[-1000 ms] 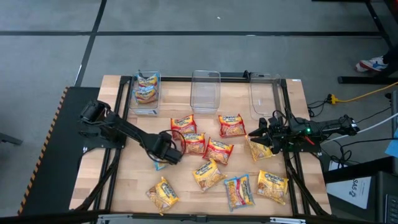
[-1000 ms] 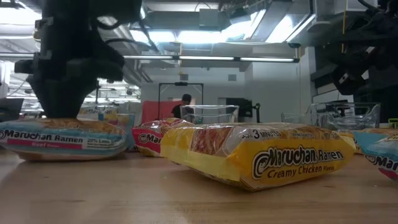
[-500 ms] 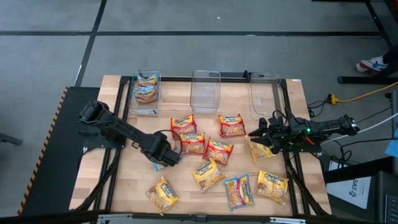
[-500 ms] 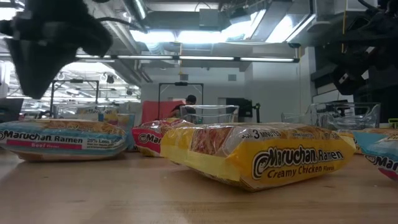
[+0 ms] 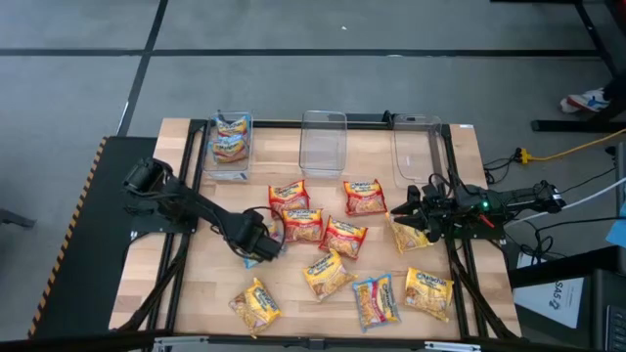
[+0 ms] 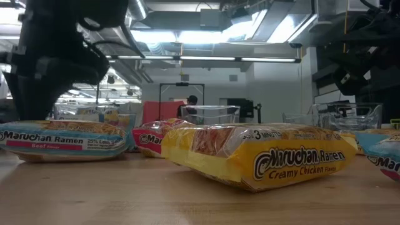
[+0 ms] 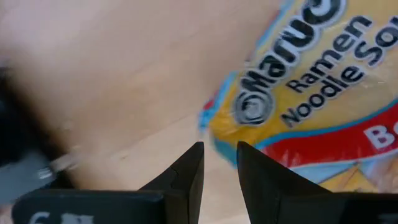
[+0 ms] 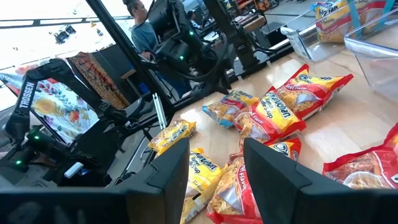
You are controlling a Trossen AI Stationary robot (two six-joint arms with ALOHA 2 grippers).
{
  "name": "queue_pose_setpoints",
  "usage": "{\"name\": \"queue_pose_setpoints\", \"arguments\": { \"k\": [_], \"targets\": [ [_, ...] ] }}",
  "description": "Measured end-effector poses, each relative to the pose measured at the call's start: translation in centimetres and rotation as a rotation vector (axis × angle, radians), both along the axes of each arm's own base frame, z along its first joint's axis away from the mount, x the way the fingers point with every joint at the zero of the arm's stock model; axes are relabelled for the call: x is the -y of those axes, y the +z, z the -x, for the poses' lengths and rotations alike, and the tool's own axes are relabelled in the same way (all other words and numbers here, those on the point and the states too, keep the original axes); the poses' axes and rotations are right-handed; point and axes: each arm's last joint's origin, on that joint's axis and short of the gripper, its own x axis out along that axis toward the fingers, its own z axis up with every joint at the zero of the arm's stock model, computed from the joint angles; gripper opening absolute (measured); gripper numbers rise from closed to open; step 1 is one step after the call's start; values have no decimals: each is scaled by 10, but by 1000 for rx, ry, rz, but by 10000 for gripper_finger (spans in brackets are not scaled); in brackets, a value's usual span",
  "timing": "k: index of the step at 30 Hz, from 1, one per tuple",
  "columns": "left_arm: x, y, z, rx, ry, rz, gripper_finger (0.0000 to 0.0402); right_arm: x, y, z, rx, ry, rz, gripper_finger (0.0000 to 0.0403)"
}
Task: Sort Maruchan noodles
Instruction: Put the blue noodle pack in the left transparent basket
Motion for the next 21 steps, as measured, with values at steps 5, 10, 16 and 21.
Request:
{"name": "queue_pose_setpoints", "arguments": {
  "k": [5,10,16,21],
  "targets": [
    [-7,-19,-3,91,27,44,89,0,0,0,0,0,0,156],
    [-15,-25,0,76,35,42,90,-1,0,0,1,18,-1,156],
    [-17,-26,0,68,-29,46,60,-1,0,0,2,19,-1,156],
    [-17,-22,-2,54,-31,26,5,-1,0,0,2,19,0,156]
  ]
}}
